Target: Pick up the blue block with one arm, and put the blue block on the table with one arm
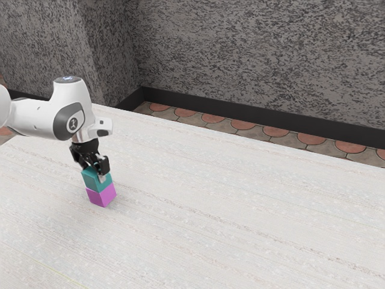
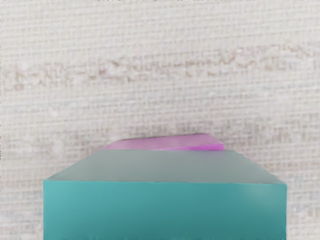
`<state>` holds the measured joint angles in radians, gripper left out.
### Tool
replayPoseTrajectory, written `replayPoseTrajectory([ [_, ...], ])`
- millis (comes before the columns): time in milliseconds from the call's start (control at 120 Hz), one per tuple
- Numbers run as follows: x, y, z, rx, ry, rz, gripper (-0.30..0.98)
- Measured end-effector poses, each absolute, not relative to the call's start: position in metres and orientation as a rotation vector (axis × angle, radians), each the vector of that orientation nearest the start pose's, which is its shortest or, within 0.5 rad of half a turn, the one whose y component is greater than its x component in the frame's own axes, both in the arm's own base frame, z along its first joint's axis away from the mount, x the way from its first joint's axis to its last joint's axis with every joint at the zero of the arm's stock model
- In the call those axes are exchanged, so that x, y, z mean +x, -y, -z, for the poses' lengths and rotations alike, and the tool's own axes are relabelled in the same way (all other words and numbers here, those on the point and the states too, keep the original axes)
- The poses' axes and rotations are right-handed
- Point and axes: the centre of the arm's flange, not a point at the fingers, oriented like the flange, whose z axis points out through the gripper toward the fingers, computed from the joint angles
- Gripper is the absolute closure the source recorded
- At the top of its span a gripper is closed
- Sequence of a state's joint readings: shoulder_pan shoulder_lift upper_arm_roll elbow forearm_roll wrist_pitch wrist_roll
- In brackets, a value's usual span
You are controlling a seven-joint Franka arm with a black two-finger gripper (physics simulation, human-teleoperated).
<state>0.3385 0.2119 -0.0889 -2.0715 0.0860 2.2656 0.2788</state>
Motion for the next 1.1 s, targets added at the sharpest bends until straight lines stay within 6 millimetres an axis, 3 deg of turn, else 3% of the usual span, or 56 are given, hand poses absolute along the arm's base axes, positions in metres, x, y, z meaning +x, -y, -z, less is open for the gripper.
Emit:
replayPoseTrajectory([
  [133, 0.56, -0.145, -0.331, -3.093, -0.132, -0.036, 0.33],
  [217, 0.565, -0.138, -0.344, -3.083, -0.148, 0.003, 0.36],
  [308, 0.584, -0.11, -0.365, -3.069, -0.225, 0.063, 0.38],
  [383, 0.6, -0.078, -0.369, -3.062, -0.308, 0.082, 0.4],
  [508, 0.619, -0.051, -0.361, -3.062, -0.371, 0.08, 0.41],
  [875, 0.633, -0.035, -0.312, -3.087, -0.395, -0.017, 0.4],
  [1100, 0.634, -0.03, -0.309, -3.102, -0.398, -0.023, 0.17],
])
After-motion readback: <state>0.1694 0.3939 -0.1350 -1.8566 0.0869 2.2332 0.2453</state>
